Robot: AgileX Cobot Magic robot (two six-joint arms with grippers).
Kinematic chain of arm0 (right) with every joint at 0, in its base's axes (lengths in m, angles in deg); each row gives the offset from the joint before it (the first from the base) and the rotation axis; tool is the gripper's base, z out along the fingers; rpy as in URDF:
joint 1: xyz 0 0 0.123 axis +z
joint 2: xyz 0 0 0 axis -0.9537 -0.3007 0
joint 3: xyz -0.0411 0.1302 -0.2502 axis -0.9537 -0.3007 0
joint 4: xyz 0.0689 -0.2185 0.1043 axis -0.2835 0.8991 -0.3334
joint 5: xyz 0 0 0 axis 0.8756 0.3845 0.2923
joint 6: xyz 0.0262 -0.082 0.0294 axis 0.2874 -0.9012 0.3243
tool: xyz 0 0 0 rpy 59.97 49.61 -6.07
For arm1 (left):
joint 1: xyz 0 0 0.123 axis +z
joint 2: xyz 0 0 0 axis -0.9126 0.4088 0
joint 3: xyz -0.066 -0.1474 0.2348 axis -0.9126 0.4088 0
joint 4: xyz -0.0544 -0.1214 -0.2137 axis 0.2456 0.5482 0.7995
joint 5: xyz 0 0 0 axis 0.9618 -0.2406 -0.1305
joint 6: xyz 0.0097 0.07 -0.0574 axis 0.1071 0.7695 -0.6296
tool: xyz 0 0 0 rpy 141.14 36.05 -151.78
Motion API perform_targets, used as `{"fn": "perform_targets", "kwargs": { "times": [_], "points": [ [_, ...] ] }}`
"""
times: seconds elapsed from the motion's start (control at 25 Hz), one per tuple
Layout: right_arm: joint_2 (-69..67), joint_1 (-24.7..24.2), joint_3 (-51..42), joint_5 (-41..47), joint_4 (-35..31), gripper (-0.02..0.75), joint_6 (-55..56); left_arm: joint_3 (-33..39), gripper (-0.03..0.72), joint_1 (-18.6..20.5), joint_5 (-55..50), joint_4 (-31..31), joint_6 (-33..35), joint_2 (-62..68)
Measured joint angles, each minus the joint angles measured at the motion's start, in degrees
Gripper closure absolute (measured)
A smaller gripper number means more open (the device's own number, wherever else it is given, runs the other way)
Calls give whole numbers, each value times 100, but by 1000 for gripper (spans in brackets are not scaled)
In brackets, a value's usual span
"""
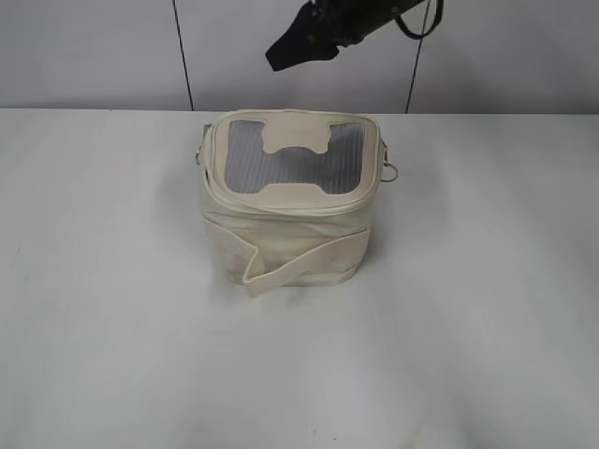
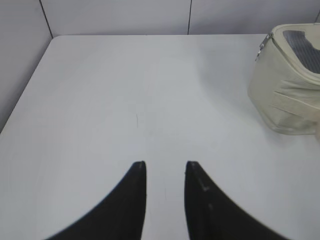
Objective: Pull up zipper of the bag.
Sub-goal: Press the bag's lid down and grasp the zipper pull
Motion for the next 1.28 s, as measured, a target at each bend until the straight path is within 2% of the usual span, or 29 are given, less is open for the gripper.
{"fn": "perform_targets", "kwargs": {
  "times": [0.12, 0.2, 0.6, 0.64, 0.76, 0.8, 0.84, 0.92, 1.04, 1.16, 1.28],
  "points": [
    [-700, 122, 1003, 450, 51, 398, 295, 0, 482, 0, 0, 0, 0, 0],
    [-959, 231, 1302, 625, 69, 390, 427, 0, 482, 0, 0, 0, 0, 0],
    [-1399, 495, 1423, 660, 464, 381, 730, 0, 480, 0, 4, 0, 44, 177],
    [-1411, 502, 1423, 655, 511, 407, 768, -13, 476, 0, 16, 0, 72, 299],
    [-1411, 502, 1442, 670, 567, 626, 827, -137, 458, 0, 252, 88, 337, 1000],
    [-1411, 502, 1443, 687, 573, 666, 840, -196, 449, 0, 465, 234, 504, 1254],
    [-1411, 502, 1443, 699, 573, 666, 854, -275, 438, 0, 718, 479, 739, 1591],
    [-1411, 502, 1443, 712, 573, 666, 867, -397, 421, 0, 1525, 1072, 1414, 2284],
    [-1411, 502, 1447, 772, 567, 666, 873, -449, 388, 0, 2665, 2211, 3039, 3650],
    [-1411, 502, 1447, 824, 556, 668, 879, -482, 328, 0, 3479, 3737, 5519, 5262],
    [-1411, 502, 1453, 842, 542, 668, 896, -729, 273, 0, 3589, 5265, 7647, 6664]
  ]
}}
